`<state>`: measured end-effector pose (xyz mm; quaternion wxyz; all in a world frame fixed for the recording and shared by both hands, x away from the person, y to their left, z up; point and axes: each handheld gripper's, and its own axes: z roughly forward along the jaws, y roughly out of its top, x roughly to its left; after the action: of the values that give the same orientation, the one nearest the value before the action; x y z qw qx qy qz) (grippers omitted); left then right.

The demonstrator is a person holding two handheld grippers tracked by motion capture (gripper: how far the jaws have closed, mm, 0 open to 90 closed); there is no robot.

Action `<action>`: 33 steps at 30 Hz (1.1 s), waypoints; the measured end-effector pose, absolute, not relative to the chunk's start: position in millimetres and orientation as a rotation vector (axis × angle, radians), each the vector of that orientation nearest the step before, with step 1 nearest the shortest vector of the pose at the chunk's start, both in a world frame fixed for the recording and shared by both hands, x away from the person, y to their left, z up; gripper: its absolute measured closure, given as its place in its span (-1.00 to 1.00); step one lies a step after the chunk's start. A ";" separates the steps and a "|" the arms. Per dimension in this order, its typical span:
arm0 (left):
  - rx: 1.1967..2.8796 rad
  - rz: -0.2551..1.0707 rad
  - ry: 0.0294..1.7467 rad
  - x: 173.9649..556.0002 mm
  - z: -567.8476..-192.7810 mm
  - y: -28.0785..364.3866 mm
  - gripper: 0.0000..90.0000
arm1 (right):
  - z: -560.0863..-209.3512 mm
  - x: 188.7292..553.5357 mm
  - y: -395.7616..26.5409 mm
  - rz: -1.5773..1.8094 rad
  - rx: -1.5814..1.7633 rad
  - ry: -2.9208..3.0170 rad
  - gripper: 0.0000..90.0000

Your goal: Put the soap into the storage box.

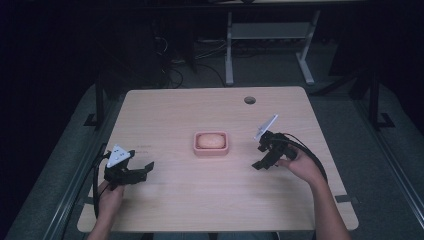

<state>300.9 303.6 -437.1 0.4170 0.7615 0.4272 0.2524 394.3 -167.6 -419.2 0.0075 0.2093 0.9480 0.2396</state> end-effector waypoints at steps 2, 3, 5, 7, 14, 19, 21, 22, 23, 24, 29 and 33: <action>1.904 0.634 1.072 300.9 -437.7 303.6 -0.69 | -421.5 392.4 -170.9 0.742 0.670 2.970 -0.53; 1.909 0.634 1.072 300.9 -437.6 303.8 -0.69 | -422.0 391.4 -172.0 0.731 0.681 2.975 -0.54; 1.913 0.637 1.073 300.5 -437.4 304.3 -0.68 | -422.5 387.9 -174.9 0.742 0.686 2.959 -0.54; 1.909 0.634 1.076 300.5 -437.6 304.3 -0.69 | -424.2 384.6 -178.6 0.754 0.694 2.955 -0.54; 1.931 0.635 1.062 300.8 -438.2 302.1 -0.68 | -433.6 372.2 -192.5 0.772 0.741 2.940 -0.54; 1.935 0.633 1.062 301.1 -438.3 302.0 -0.68 | -438.9 363.1 -201.0 0.795 0.763 2.909 -0.54; 1.926 0.627 1.071 301.7 -438.9 302.2 -0.69 | -440.2 360.0 -203.9 0.807 0.784 2.900 -0.54; 1.913 0.624 1.080 301.7 -439.2 301.6 -0.68 | -441.1 358.7 -205.2 0.810 0.791 2.898 -0.54; 1.914 0.624 1.081 301.6 -439.3 301.6 -0.69 | -442.3 357.6 -206.3 0.814 0.787 2.895 -0.54; 1.913 0.624 1.082 301.6 -439.4 301.4 -0.68 | -443.4 356.2 -207.4 0.813 0.789 2.893 -0.54; 1.934 0.620 1.069 301.5 -440.1 299.3 -0.69 | -443.6 346.2 -210.5 0.831 0.799 2.875 -0.54; 1.951 0.622 1.060 301.2 -439.9 297.8 -0.69 | -443.4 338.3 -213.5 0.866 0.810 2.851 -0.55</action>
<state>301.2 297.8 -439.9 0.4057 0.7734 0.4202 0.2466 338.3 -213.5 -443.4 0.0268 0.2623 0.9230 0.2802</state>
